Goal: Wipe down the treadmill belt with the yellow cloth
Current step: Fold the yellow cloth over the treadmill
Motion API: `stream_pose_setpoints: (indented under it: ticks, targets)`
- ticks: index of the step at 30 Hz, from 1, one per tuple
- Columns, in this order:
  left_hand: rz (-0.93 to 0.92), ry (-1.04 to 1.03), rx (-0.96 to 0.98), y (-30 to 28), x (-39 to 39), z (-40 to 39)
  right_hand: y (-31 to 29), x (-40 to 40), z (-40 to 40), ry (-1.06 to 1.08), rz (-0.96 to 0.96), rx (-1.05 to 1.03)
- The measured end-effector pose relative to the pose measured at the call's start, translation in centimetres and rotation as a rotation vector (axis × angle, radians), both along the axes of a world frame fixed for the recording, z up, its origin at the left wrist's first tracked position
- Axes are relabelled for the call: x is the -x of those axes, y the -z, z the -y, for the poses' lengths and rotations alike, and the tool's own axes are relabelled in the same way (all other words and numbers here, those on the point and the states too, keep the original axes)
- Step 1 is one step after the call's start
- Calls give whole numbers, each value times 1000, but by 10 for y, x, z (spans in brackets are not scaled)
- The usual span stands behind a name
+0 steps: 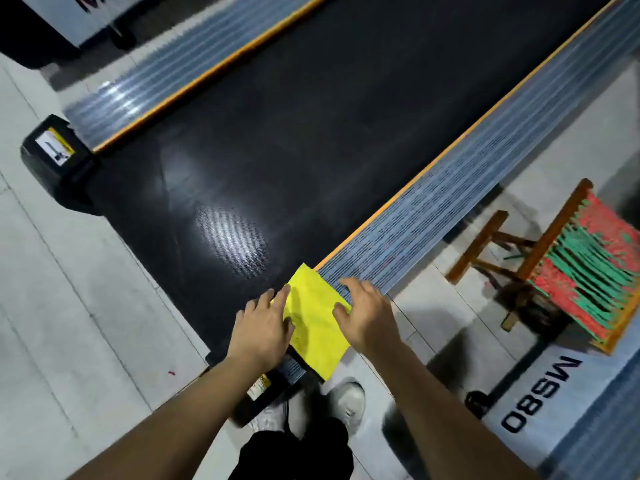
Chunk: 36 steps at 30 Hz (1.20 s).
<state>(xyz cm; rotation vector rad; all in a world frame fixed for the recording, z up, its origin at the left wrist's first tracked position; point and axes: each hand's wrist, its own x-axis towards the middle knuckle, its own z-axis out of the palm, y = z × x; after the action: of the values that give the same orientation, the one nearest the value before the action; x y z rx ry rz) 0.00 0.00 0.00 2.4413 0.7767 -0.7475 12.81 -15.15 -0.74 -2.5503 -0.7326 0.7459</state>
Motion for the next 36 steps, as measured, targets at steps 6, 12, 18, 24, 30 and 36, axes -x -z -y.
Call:
stream_pose_setpoints:
  ticks: [6, 12, 18, 24, 30, 36]
  targets:
    - [-79, -42, 7, 41, -5, 3, 39, 9, 7, 28, -1, 77]
    - [-92, -199, 48, 53, -10, -4, 48, 10, -1, 135, -245, 202]
    - [-5, -371, 190, 32, -10, -14, 22, 10, 5, 155, -337, -20]
    - [167, -467, 361, -49, -11, -13, -71, -10, 24, 112, -286, -153]
    - [317, -516, 422, -161, -14, 1, -212, -39, 41, -12, -161, -252]
    - [391, -658, 489, -282, -40, 37, -335, -71, 61, -172, -102, -321]
